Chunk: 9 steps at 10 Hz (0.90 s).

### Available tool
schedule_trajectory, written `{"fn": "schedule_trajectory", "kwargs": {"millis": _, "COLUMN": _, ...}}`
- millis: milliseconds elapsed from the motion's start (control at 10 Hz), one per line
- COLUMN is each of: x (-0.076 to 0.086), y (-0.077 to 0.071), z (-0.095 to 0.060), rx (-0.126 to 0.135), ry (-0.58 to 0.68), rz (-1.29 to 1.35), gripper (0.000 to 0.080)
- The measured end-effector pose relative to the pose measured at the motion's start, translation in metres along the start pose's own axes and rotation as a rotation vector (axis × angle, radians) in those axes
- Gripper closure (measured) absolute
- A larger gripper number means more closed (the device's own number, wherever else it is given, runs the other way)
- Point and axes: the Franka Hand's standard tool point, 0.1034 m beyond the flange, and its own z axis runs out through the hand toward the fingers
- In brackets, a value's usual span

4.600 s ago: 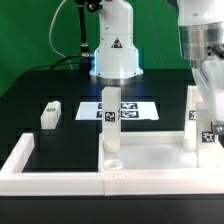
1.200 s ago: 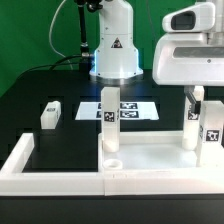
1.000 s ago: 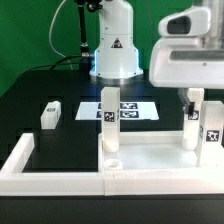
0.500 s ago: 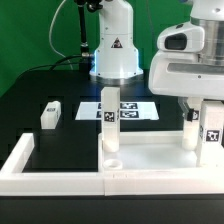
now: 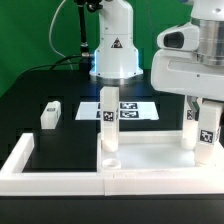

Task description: Assemble desk

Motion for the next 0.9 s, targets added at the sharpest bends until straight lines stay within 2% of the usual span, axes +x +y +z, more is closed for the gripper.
{"fn": "schedule_trajectory", "kwargs": {"millis": 300, "x": 0.000, "y": 0.001, "z": 0.001, "rx": -0.004, "ry": -0.002, "rz": 0.329, "gripper": 0.0511}}
{"fn": "schedule_trajectory", "kwargs": {"millis": 400, "x": 0.002, "y": 0.001, "z": 0.001, "rx": 0.010, "ry": -0.001, "rz": 0.504, "gripper": 0.0511}}
{"fn": "schedule_trajectory", "kwargs": {"millis": 600, "x": 0.004, "y": -0.007, "z": 0.002, "rx": 0.103, "ry": -0.018, "rz": 0.880, "gripper": 0.0511}}
{"fn": "schedule_trajectory", "kwargs": {"millis": 700, "x": 0.002, "y": -0.011, "z": 0.002, "rx": 0.128, "ry": -0.023, "rz": 1.011, "gripper": 0.0511}}
{"fn": "schedule_trajectory", "kwargs": {"millis": 900, "x": 0.002, "y": -0.012, "z": 0.002, "rx": 0.132, "ry": -0.013, "rz": 1.060, "gripper": 0.0501}}
